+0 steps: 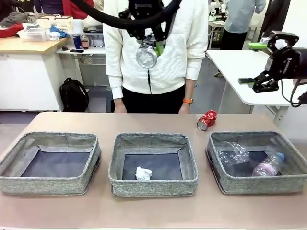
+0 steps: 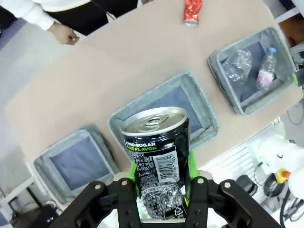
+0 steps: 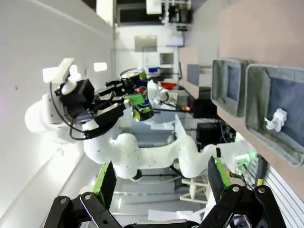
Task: Sort the waste into the appropriate baskets.
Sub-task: Pick up the waste item pointed out by the person.
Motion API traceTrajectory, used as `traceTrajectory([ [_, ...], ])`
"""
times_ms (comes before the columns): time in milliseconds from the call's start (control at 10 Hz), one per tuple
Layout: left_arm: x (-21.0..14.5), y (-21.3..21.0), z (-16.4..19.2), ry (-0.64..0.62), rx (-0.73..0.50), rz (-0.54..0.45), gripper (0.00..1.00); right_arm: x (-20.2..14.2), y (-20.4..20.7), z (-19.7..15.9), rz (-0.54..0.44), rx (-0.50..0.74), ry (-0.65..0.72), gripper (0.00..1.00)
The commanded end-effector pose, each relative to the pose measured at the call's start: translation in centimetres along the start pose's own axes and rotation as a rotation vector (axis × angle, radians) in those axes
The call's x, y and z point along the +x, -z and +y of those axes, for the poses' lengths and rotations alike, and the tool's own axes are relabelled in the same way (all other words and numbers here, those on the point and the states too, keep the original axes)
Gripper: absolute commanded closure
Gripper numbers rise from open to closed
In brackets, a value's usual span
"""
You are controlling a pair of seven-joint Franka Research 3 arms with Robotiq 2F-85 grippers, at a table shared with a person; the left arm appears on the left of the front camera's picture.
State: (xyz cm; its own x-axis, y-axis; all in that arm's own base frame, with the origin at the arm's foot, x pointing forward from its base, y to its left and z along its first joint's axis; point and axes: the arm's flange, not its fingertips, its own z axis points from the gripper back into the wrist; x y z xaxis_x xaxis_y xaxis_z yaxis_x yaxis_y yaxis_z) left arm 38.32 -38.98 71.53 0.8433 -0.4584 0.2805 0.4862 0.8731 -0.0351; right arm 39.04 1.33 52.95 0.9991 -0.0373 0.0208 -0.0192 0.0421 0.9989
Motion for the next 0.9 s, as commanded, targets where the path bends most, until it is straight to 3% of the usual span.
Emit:
traceTrajectory([
  [0, -0.8, 0.6, 0.0, -0.007, 0.009, -0.021, 0.59, 0.8, 0.7, 0.7, 0.021, -0.001, -0.009, 0.00],
  [100, 0.0, 0.0, 0.0, 0.000, 0.000, 0.000, 0.59, 0.8, 0.7, 0.7, 0.021, -0.001, -0.009, 0.00],
  [200, 0.4, -1.3, -0.7, -0.182, 0.006, -0.080, 0.59, 0.8, 0.7, 0.7, 0.021, -0.001, -0.009, 0.00],
  [300, 0.7, -3.2, -2.5, -0.265, 0.031, 0.001, 0.59, 0.8, 0.7, 0.7, 0.021, -0.001, -0.009, 0.00],
  [500, 1.6, -5.8, -3.6, -0.256, 0.108, 0.040, 0.59, 0.8, 0.7, 0.7, 0.021, -0.001, -0.009, 0.00],
  [800, 2.3, -9.2, -2.5, -0.263, 0.083, 0.037, 0.59, 0.8, 0.7, 0.7, 0.021, -0.001, -0.009, 0.00],
])
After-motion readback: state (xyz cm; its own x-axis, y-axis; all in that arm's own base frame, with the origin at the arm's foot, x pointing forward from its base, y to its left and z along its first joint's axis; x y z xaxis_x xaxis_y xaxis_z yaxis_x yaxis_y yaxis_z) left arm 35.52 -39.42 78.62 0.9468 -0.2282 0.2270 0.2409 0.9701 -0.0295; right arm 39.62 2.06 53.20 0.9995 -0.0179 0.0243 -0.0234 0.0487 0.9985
